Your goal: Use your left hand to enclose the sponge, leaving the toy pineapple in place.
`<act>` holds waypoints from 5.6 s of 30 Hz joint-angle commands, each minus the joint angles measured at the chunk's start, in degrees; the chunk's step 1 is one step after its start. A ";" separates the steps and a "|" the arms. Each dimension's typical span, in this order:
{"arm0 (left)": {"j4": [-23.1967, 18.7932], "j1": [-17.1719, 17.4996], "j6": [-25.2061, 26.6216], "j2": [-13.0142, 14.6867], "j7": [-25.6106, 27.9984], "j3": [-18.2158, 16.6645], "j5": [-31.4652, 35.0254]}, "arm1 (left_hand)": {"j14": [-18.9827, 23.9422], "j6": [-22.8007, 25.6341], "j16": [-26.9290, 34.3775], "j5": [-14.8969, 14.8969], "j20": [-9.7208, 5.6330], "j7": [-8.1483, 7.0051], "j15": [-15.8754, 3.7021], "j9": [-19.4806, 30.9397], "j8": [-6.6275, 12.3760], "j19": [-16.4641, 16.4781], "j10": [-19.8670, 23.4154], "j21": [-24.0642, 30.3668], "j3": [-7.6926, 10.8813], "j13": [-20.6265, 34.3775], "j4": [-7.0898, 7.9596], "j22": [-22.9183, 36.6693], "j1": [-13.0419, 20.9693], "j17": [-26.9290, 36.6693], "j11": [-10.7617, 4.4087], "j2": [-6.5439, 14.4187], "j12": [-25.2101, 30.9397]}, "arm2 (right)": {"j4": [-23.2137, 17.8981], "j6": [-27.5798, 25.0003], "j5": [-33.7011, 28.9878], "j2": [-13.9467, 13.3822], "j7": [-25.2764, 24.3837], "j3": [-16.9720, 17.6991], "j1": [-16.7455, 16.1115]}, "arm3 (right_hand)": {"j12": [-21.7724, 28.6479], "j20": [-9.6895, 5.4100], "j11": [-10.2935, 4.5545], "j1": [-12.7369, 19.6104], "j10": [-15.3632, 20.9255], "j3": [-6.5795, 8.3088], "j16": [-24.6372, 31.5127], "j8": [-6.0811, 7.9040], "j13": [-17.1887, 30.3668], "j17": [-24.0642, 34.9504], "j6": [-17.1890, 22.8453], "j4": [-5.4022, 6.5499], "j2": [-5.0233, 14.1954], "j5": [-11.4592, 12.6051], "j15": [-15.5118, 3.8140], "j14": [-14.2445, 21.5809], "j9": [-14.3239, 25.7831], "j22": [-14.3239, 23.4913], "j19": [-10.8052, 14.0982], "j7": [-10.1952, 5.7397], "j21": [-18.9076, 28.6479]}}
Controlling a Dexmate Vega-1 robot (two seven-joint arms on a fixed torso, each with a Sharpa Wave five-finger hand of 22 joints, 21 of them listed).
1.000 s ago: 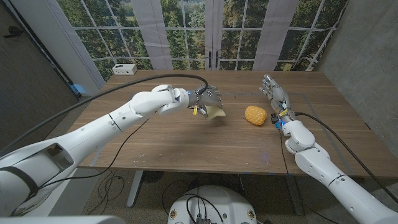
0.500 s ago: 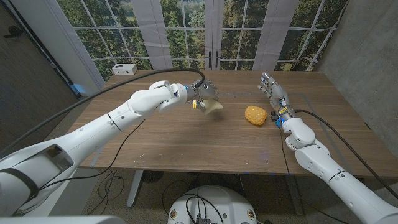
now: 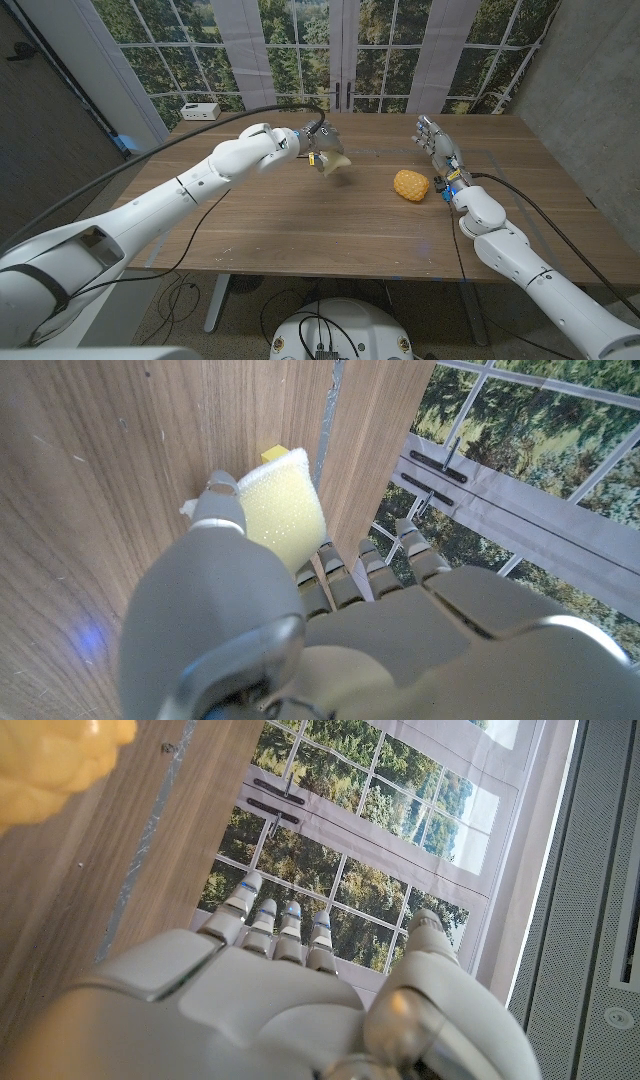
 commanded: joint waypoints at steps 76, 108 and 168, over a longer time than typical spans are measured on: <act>37.96 -18.77 6.41 -17.11 5.32 21.48 -8.29 | 0.86 0.71 -0.55 -1.06 0.50 0.15 -2.56 0.42 -2.37 0.55 0.66 -0.57 -0.63 0.50 -0.18 0.08 1.85 0.01 0.08 1.47 -1.79 | 2.26 3.62 -0.11 -0.44 4.44 -0.44 3.09 | -0.01 0.14 0.07 0.15 0.80 0.52 -0.19 -0.01 0.31 0.18 0.33 -0.41 0.09 0.10 -0.07 0.59 0.17 0.20 0.46 -0.06 0.01; 35.97 -15.19 13.47 -15.25 17.96 22.16 -12.75 | 19.06 28.34 0.96 -0.88 -1.82 3.87 -9.37 0.83 5.43 6.97 31.92 1.38 19.53 3.31 5.63 -0.01 6.22 0.14 -0.59 7.32 4.74 | 4.44 4.42 0.99 0.39 5.29 -0.29 3.75 | 0.12 -0.10 0.07 0.10 1.51 0.72 -0.13 0.00 0.31 0.22 0.42 -0.32 0.41 0.13 -0.13 0.95 0.17 0.19 0.78 -0.07 0.09; 32.51 -19.63 10.90 -15.85 2.95 19.22 -19.67 | 11.93 11.43 -1.02 -2.65 0.91 3.40 -6.30 0.02 -6.43 4.09 14.57 -0.55 13.20 3.39 2.58 0.24 -0.79 0.17 -0.58 -0.72 -3.45 | 2.38 5.32 1.02 -0.21 4.61 0.57 1.54 | -0.04 -0.22 0.00 -0.24 1.60 0.74 -0.21 -0.01 0.31 0.27 0.49 -0.18 0.34 0.12 -0.12 1.01 0.16 0.19 0.83 -0.13 0.03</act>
